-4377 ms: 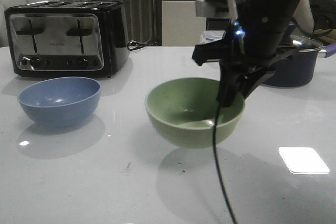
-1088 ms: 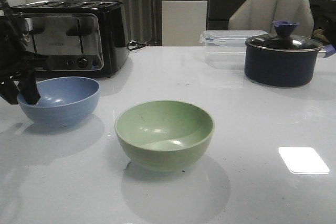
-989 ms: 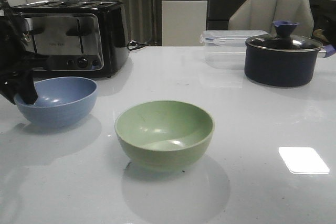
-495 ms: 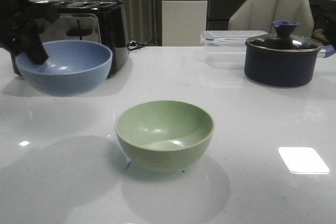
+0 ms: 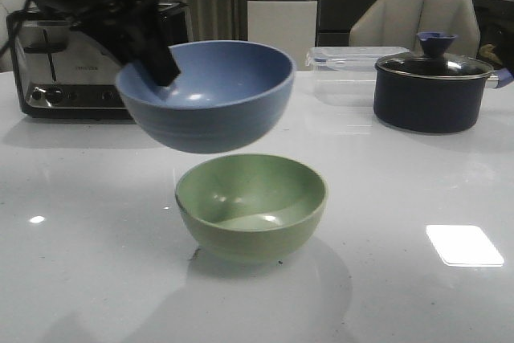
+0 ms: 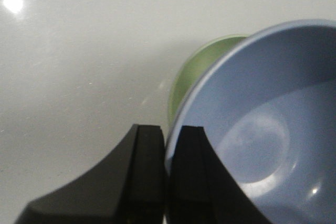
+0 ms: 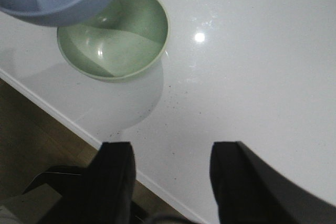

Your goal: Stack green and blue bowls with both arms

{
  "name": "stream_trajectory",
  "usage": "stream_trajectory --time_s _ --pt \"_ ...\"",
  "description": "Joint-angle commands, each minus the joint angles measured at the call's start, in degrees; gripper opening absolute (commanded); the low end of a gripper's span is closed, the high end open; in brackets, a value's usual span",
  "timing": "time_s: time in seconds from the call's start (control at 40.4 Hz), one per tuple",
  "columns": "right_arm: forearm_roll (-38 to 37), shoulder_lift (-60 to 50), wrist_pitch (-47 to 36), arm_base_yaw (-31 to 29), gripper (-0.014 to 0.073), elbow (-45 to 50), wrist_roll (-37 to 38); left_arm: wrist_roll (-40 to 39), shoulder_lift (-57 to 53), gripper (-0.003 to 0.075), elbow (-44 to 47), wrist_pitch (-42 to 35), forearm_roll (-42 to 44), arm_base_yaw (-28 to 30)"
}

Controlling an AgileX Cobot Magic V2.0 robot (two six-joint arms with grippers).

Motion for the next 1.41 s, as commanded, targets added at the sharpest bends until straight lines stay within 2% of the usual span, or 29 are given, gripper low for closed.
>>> stream_trajectory --time_s 0.0,0.346,0.594,0.692,0.841,0.915,1.187,1.385 --pt "-0.3 -0.3 -3.4 0.0 0.0447 -1.5 -0.4 0.0 -0.2 0.0093 -1.9 -4.4 -1.2 -2.1" --pt "-0.3 -0.3 -3.4 0.0 0.0447 -1.5 -0.4 0.0 7.9 0.0093 -2.7 -8.5 -1.3 -3.0" --pt "-0.3 -0.3 -3.4 0.0 0.0447 -1.5 -0.4 0.0 9.5 0.0101 -2.7 -8.0 -2.1 -3.0" --pt "-0.3 -0.3 -3.4 0.0 0.0447 -1.5 -0.4 0.1 9.5 0.0159 -2.7 -7.9 -2.6 -3.0" --pt "-0.3 -0.3 -3.4 0.0 0.0447 -1.5 -0.4 0.1 9.4 0.0300 -2.7 -7.6 -4.1 -3.0" --pt "-0.3 -0.3 -3.4 0.0 0.0447 -1.5 -0.4 0.1 8.9 0.0321 -2.7 -7.3 -4.1 -3.0" --pt "-0.3 -0.3 -3.4 0.0 0.0447 -1.5 -0.4 0.2 -0.2 0.0318 -1.4 -5.5 -2.3 -3.0" --pt "-0.3 -0.3 -3.4 0.0 0.0447 -1.5 -0.4 0.9 -11.3 0.0318 6.1 -5.5 -2.1 -3.0"
